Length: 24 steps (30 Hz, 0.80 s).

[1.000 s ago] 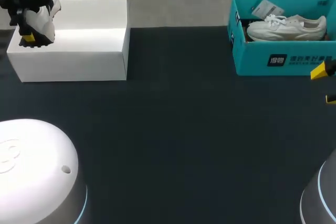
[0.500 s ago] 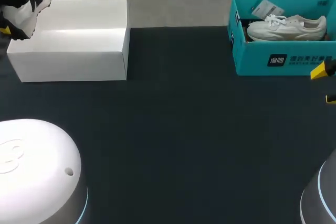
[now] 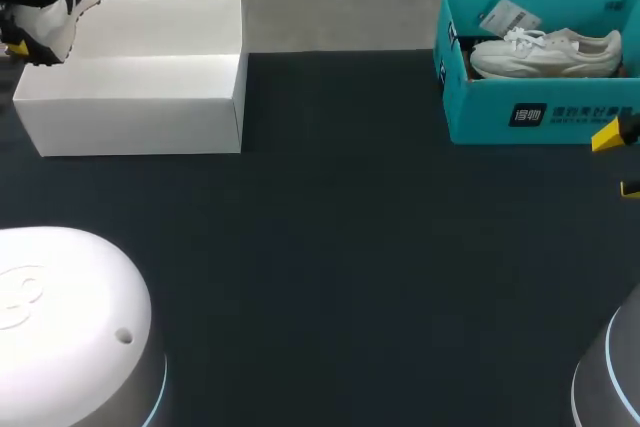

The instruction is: Take the shoe out of the shoebox, open the shoe tongue, remove and reinsert the insole, then place the shoe into the shoebox

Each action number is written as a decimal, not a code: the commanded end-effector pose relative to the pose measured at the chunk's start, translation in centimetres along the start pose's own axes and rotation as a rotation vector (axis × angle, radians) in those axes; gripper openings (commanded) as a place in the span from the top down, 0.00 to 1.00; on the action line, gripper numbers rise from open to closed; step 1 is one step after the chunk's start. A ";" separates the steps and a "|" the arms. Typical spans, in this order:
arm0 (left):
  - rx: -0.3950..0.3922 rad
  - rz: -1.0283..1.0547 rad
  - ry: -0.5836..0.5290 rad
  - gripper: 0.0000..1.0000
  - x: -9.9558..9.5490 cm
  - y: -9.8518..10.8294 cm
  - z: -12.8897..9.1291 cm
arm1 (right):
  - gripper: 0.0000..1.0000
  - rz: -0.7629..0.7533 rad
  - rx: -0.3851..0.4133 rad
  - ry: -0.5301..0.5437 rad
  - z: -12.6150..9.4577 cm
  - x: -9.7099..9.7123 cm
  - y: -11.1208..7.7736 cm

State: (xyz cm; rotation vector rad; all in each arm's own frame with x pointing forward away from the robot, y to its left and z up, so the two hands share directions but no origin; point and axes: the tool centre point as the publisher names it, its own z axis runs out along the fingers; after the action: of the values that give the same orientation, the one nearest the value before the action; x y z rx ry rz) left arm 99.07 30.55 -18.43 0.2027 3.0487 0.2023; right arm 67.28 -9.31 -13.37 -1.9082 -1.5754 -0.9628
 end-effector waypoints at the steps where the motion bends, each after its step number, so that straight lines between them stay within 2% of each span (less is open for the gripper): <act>1: 0.012 -0.013 0.037 1.00 -1.2 0.3 0.4 | 0.00 0.001 -0.001 -0.001 0.1 0.0 -0.1; 22: 0.004 -0.014 0.046 1.00 -1.2 0.2 0.2 | 0.00 0.001 -0.001 -0.001 0.1 0.0 -0.1; 24: 0.003 0.080 0.008 1.00 -1.4 0.3 0.3 | 0.00 0.001 -0.001 -0.001 0.1 0.0 -0.1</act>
State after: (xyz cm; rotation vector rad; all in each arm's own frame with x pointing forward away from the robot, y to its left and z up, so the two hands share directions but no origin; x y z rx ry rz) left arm 100.52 30.56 -18.62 0.2097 3.0917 0.2041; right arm 67.28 -9.31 -13.37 -1.9082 -1.5754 -0.9628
